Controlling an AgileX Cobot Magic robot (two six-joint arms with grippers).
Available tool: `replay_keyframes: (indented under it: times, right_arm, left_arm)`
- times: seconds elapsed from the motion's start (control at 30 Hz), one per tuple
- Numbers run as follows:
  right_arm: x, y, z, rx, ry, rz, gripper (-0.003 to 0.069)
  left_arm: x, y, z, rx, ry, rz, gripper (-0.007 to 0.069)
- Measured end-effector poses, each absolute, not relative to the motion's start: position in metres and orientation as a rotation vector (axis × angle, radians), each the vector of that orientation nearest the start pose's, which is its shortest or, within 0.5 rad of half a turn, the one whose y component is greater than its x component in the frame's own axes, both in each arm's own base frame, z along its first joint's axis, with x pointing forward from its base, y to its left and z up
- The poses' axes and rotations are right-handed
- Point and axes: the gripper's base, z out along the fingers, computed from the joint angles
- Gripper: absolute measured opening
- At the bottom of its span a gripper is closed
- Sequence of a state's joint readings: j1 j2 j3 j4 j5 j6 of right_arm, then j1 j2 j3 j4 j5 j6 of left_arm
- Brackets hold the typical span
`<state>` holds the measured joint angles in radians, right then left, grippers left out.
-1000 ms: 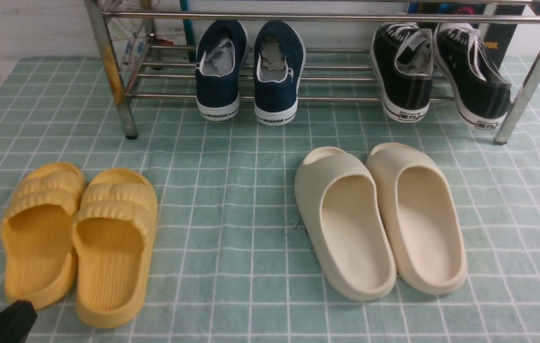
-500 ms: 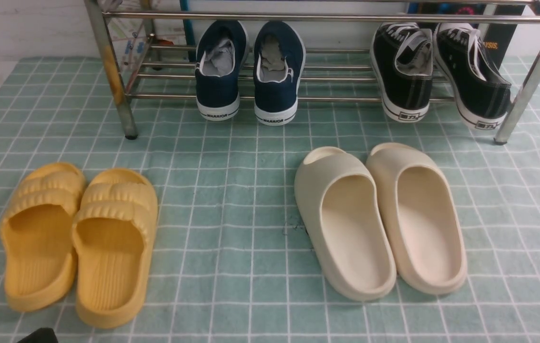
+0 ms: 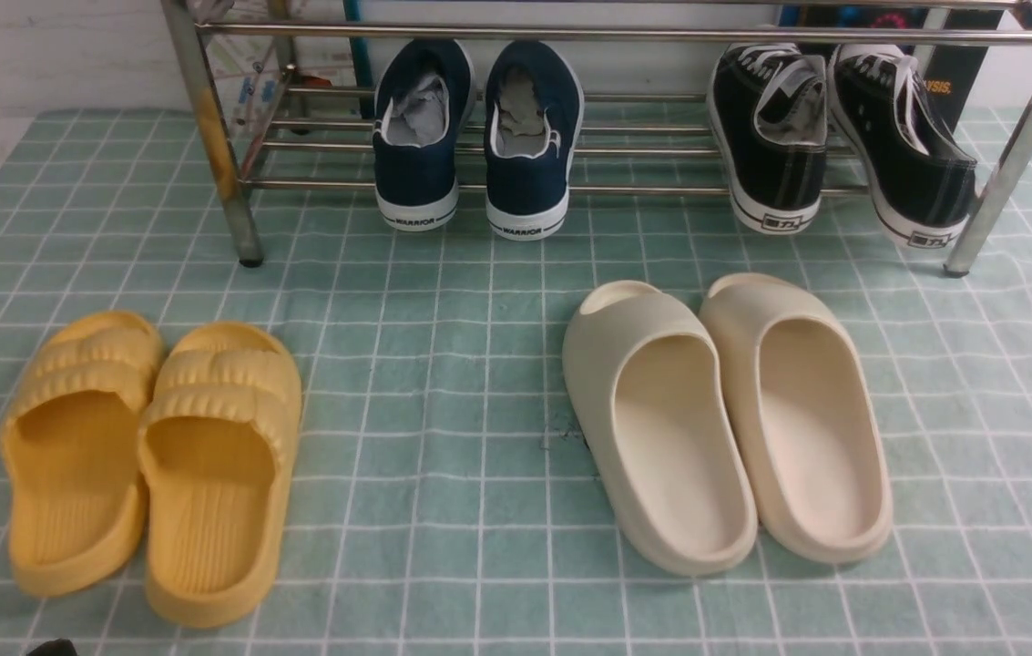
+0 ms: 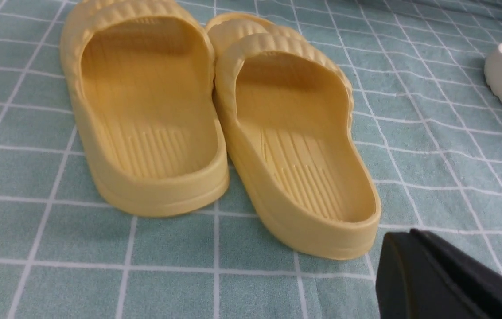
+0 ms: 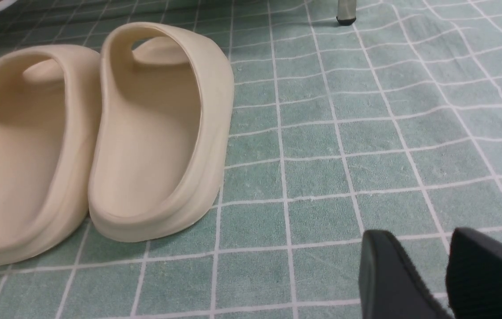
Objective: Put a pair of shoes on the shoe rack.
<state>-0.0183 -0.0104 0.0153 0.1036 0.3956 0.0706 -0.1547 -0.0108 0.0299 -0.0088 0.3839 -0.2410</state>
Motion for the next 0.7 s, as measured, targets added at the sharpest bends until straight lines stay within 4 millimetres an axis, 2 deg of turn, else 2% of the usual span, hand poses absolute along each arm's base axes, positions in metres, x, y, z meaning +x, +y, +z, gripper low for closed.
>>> replay_keyframes:
  times: [0.33, 0.7]
  right_arm:
    - [0.0519, 0.0027, 0.1732, 0.146, 1.879, 0.139, 0.0239]
    - [0.0519, 0.0027, 0.1732, 0.146, 1.879, 0.139, 0.0239]
  left_arm:
    - [0.0519, -0.007, 0.1692, -0.053, 1.892, -0.217, -0.0013]
    - [0.0516, -0.0088, 0.1692, -0.081, 1.894, -0.266, -0.0013]
